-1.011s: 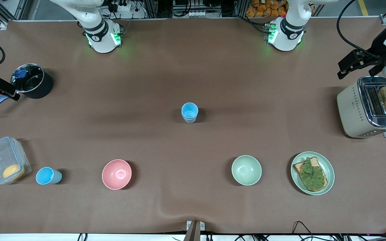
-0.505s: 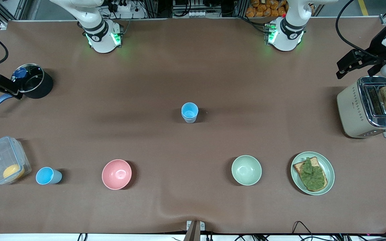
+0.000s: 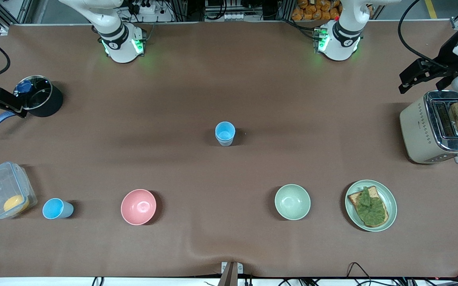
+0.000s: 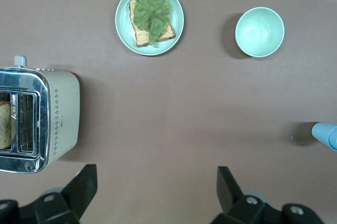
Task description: Stack blue cups with both arms
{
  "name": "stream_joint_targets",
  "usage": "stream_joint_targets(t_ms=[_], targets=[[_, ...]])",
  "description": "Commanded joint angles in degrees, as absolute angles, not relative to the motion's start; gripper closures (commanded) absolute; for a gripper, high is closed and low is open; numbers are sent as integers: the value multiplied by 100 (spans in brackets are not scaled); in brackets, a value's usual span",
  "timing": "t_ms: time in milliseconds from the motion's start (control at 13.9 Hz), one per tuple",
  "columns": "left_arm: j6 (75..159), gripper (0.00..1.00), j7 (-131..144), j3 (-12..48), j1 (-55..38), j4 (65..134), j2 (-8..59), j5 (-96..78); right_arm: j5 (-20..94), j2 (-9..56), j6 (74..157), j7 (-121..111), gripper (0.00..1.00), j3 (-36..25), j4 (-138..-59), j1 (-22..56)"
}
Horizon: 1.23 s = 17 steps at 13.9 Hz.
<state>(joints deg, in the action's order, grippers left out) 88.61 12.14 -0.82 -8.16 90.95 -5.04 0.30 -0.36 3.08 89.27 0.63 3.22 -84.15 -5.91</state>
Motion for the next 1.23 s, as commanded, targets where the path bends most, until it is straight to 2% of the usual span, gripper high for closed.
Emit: stream_joint_targets(t_ms=[0, 650, 1155], targets=[[8763, 0, 1318, -53, -765, 9000, -457, -17, -44, 237, 8903, 9, 0, 308, -8376, -519], [8754, 0, 1318, -53, -756, 9017, -457, -18, 0, 229, 8991, 26, 0, 343, -8367, -343], [8754, 0, 1318, -53, -773, 9000, -457, -18, 9, 237, 8974, 105, 0, 264, -8068, -474]])
